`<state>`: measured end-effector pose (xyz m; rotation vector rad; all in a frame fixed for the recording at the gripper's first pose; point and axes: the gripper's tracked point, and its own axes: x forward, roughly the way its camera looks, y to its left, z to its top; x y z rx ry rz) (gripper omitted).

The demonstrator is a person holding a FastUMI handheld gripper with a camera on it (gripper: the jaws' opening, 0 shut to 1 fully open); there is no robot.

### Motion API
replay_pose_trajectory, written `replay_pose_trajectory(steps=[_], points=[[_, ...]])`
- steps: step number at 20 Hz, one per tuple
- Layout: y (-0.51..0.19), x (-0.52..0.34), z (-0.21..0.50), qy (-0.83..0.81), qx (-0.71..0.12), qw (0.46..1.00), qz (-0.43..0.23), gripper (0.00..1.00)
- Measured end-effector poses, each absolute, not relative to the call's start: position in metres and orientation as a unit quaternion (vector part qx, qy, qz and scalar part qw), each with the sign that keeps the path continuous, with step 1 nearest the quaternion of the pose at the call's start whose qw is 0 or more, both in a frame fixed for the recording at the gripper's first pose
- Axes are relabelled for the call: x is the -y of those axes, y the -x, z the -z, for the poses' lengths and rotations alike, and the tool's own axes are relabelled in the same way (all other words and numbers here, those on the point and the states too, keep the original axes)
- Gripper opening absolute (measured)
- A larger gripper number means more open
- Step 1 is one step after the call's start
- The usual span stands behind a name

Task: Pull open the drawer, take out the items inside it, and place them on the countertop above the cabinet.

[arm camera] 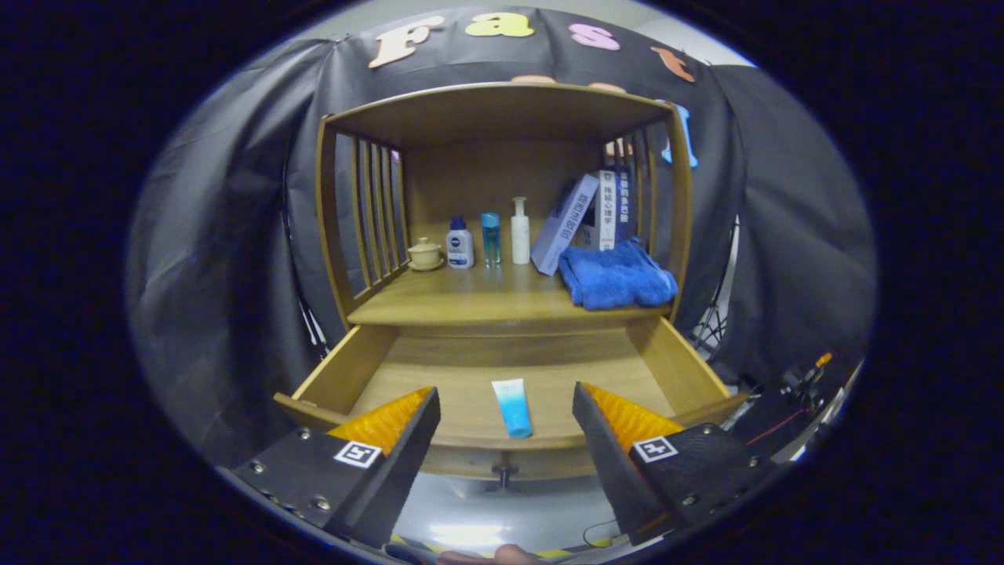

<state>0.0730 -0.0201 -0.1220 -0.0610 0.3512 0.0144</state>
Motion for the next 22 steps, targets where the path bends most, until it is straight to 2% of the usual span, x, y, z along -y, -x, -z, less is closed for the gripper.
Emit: replay_pose_trajectory(steps=[3, 9, 12, 16, 18, 22], points=[[-0.105, 0.017, 0.139, 0.035, -0.230, 0.973, -0.005, 1.00], [-0.147, 0.006, 0.215, 0.021, -0.394, 0.919, -0.007, 0.98], [-0.167, 0.019, 0.229, 0.049, -0.402, 0.914, 0.027, 0.98], [-0.182, 0.023, 0.263, 0.079, -0.456, 0.886, 0.030, 0.97], [-0.190, 0.033, 0.274, 0.101, -0.478, 0.872, 0.038, 0.86], [-0.196, 0.027, 0.278, 0.053, -0.510, 0.858, 0.033, 0.84]])
